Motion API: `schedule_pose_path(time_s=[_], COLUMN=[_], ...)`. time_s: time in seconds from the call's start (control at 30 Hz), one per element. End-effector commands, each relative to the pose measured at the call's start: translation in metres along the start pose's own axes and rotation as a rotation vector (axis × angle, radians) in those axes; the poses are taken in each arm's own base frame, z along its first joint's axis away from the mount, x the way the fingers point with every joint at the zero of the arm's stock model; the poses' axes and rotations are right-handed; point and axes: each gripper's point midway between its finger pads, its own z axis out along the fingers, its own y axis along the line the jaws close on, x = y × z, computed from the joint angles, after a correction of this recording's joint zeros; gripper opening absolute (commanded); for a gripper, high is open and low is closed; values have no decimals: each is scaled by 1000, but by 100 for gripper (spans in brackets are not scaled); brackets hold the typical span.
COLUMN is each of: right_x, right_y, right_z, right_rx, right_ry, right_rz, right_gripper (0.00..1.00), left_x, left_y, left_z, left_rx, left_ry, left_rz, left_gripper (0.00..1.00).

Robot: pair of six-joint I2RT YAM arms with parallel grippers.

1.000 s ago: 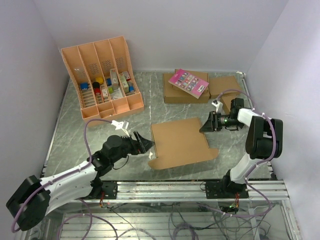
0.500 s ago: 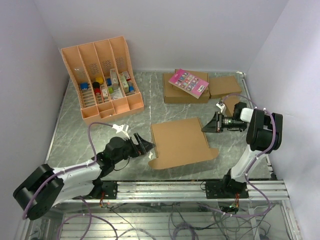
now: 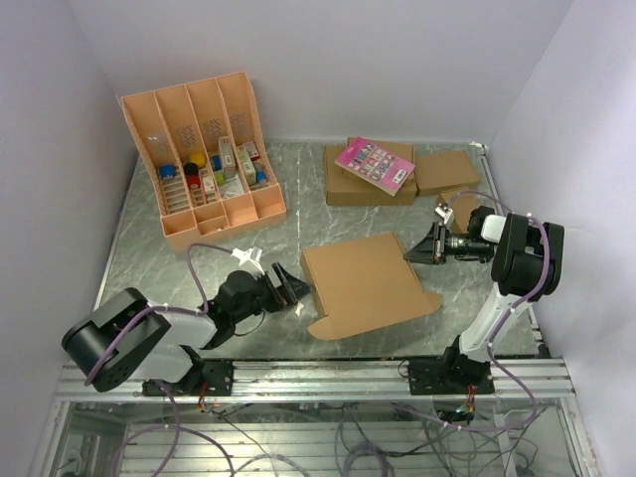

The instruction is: Fold the paper box

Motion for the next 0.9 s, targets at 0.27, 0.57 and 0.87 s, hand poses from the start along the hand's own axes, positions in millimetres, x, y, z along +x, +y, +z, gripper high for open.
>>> schedule_pose_path(time_s=[0.27, 0.57, 0.87], right_x=[0, 1, 1], right_y=[-29, -29, -29], right_z=[-2, -2, -2], right_rx=[92, 92, 89], right_ry=[15, 17, 17], right_rz=[-40, -36, -34], right_gripper=[17, 17, 17], left_x=[-14, -9, -4], left_y=[-54, -42, -40], left_z=[-5, -3, 2], left_rx=[200, 124, 118], left_ry=[-82, -63, -58], left_rz=[-25, -47, -87], left_gripper=[100, 100, 100])
